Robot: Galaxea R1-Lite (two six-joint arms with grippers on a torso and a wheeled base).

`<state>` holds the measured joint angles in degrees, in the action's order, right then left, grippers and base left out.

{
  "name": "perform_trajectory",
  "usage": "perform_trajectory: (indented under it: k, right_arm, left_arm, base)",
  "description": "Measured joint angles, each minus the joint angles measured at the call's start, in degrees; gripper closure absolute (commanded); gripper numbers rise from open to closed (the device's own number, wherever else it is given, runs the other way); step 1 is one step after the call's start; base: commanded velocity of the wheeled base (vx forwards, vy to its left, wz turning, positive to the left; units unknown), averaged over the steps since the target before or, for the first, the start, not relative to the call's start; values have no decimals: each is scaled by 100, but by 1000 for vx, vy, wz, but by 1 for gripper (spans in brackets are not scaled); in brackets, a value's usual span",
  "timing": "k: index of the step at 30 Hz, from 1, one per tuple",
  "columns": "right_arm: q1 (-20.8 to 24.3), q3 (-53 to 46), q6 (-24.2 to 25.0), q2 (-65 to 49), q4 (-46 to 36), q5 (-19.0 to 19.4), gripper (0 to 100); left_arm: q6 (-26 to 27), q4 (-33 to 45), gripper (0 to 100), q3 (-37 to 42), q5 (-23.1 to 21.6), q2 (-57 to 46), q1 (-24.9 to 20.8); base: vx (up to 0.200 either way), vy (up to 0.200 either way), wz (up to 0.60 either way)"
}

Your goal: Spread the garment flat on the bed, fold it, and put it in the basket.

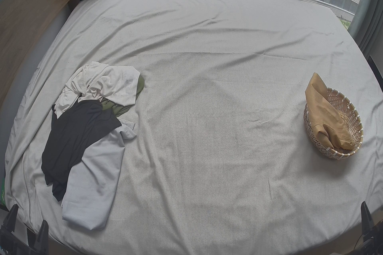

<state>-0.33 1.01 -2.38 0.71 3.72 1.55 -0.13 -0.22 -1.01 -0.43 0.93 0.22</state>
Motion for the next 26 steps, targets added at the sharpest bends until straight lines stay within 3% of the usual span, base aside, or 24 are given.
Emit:
perform_trajectory:
  k: [6,12,26]
  right_arm:
    - [-7,0,134,2,27,-11,0]
    - [-5,0,126,4,-478,-89,0]
    - [2,0,194,6,-354,-33,0]
  left_arm:
    - [2,0,0,0,-1,0,0]
    - [0,0,0,0,0,0,2]
    - [6,4,0,0,-11,0,2]
  base:
    - [0,0,0]
    - [0,0,0]
    - [0,0,0]
